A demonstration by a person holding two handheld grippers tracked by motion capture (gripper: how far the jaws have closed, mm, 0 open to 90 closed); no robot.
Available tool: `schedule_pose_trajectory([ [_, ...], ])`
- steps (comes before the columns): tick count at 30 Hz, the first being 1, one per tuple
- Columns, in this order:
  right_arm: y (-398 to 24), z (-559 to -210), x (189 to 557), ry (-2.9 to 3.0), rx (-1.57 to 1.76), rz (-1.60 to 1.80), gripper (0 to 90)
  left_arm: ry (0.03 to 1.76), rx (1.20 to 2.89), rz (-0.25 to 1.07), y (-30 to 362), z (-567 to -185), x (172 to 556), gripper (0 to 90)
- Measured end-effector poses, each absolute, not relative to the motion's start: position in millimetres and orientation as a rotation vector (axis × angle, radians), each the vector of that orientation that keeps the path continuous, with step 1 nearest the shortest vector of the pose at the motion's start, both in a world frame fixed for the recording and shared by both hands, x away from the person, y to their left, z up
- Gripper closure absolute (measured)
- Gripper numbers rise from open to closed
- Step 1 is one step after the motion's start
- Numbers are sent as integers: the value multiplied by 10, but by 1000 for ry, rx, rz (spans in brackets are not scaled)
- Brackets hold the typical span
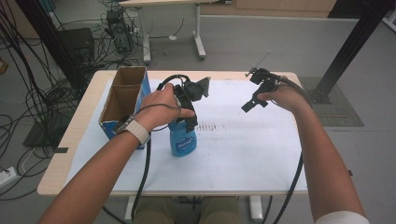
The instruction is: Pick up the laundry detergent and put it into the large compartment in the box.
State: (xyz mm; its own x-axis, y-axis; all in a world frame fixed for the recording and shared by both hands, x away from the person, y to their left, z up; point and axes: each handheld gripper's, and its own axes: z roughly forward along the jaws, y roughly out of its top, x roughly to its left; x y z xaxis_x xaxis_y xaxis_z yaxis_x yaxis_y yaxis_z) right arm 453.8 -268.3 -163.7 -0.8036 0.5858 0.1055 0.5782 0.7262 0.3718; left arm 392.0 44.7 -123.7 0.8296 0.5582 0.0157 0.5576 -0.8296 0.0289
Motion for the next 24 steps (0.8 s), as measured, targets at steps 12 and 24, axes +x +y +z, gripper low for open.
schedule_pose_trajectory([
  [12, -2668, -1638, 4539, 2902, 971, 618, 109, 914, 2977, 44, 446, -1249, 3915, 109],
  [24, -2683, -1653, 4533, 2900, 974, 627, 108, 899, 2987, 34, 417, -1322, 3924, 112],
])
